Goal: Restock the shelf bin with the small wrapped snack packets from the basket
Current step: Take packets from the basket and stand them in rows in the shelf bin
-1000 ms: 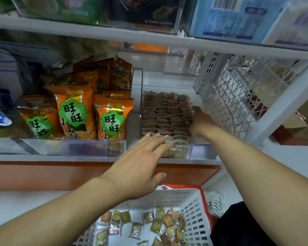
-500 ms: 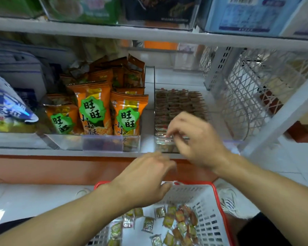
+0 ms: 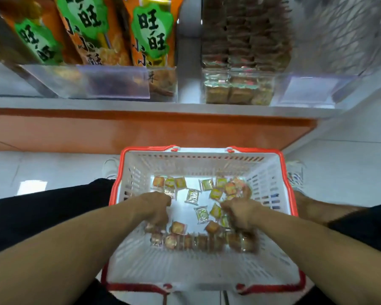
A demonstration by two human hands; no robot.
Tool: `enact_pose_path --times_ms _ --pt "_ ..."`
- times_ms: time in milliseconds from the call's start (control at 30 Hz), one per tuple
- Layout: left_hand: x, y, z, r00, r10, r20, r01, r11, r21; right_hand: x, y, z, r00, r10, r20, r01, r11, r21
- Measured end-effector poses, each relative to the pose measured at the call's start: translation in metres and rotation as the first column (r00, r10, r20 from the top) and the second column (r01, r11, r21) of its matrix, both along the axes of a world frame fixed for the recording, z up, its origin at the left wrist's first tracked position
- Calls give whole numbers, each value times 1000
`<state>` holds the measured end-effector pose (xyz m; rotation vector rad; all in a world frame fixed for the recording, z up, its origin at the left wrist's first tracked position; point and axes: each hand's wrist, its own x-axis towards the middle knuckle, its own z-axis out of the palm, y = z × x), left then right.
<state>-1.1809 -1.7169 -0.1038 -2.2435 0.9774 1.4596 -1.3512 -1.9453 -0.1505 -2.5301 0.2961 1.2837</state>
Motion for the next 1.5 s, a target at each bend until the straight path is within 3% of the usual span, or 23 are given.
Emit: enact_pose_path --times_ms 200,300,600,700,833,933,1133,1233,1367,1433,1500 --pt "-48 -3 -55 993 90 -77 -93 995 -39 0 23 -45 998 52 47 -54 998 32" --pt "-74 -9 -72 983 90 -159 -96 995 -29 3 33 -60 977 190 95 -197 978 64" --pt "-95 -16 -91 987 61 -151 -74 994 -79 7 57 -65 858 496 133 -510 852 115" --pt "-103 -22 -93 984 71 -162 -75 997 -19 9 61 -62 907 410 94 -420 899 126" --pt "-115 -27 -94 975 153 -163 -130 981 144 5 57 -65 992 117 56 -125 974 189" --pt "-125 -25 -97 981 184 -55 -179 980 81 7 52 -68 998 -59 -15 61 958 279" --pt "-132 -20 -108 971 236 -35 -237 971 -31 18 52 -71 966 -177 -187 229 923 308" --pt "-117 -19 -110 894 429 -131 -441 893 -86 18 47 -69 936 -267 -229 332 885 326" --pt "-84 -25 -103 621 696 -362 -761 646 -63 34 32 -47 907 -365 -213 419 840 344" --pt "-62 -32 -89 495 747 -444 -842 538 -36 49 22 -24 905 -377 -195 424 826 372" --pt "-41 -40 -65 432 755 -494 -882 467 -57 66 12 9 920 -353 -170 392 838 380"
